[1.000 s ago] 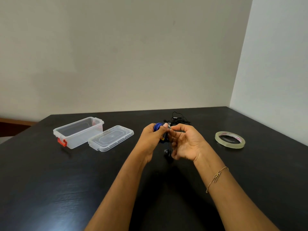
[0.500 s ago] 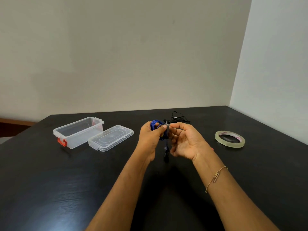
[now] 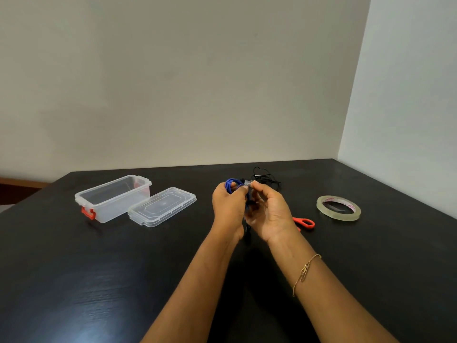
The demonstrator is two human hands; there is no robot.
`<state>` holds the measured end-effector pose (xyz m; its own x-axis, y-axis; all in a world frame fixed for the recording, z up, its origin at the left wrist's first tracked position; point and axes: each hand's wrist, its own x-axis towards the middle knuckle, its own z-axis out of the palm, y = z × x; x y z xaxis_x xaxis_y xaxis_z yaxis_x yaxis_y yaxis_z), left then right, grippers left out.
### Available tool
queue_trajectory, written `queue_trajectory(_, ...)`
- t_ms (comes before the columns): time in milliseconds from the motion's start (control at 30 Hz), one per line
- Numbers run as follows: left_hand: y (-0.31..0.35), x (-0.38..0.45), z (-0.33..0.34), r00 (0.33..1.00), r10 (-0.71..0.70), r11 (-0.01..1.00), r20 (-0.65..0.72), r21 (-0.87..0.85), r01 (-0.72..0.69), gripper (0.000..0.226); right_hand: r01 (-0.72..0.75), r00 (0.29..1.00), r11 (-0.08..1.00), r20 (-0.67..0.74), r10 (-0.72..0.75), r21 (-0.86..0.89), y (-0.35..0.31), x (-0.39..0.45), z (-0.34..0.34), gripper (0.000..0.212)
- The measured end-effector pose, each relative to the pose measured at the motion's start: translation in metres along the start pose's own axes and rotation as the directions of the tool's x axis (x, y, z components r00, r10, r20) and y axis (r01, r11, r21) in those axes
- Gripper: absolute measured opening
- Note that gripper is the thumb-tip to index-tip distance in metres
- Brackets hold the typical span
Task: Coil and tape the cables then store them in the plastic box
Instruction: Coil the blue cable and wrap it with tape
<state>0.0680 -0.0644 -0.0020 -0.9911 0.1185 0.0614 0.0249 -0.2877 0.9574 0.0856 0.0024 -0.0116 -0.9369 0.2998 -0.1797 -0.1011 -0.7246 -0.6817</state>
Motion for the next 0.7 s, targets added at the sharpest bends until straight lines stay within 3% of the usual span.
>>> queue_trajectory(100, 0.000, 0.001, 0.000, 0.999, 0.009, 0.999, -0.032, -0.038, -0.010, 0.017, -0.008, 1.000, 1.000, 0.024, 0.008, 0.015, 0.002, -0.002, 0.002, 0.010)
queue_trajectory(167, -0.001, 0.003, -0.002, 0.998, 0.038, 0.999, -0.047, 0.027, -0.037, 0.014, -0.002, 0.999, 0.999, -0.033, 0.000, -0.049, 0.002, -0.003, 0.002, 0.007)
queue_trajectory(333, -0.006, 0.003, -0.007, 0.998, 0.058, 0.990, -0.022, 0.133, -0.054, 0.020, 0.045, 0.975, 0.987, -0.209, -0.078, -0.156, 0.002, -0.003, 0.000, 0.023)
queue_trajectory(400, -0.008, 0.003, -0.007, 0.999, 0.044, 0.988, -0.025, 0.148, -0.040, 0.026, 0.046, 0.967, 0.983, -0.239, -0.089, -0.180, 0.003, -0.002, -0.001, 0.021)
queue_trajectory(567, 0.000, 0.012, -0.017, 0.994, 0.066, 0.991, -0.090, 0.122, -0.055, 0.014, 0.127, 0.935, 0.986, -0.319, -0.154, -0.105, -0.006, 0.001, -0.006, 0.010)
queue_trajectory(700, -0.002, 0.015, -0.026, 0.997, 0.075, 0.967, -0.008, 0.245, -0.071, 0.026, 0.291, 0.877, 0.840, -0.223, -0.426, -0.458, -0.013, 0.005, -0.008, 0.015)
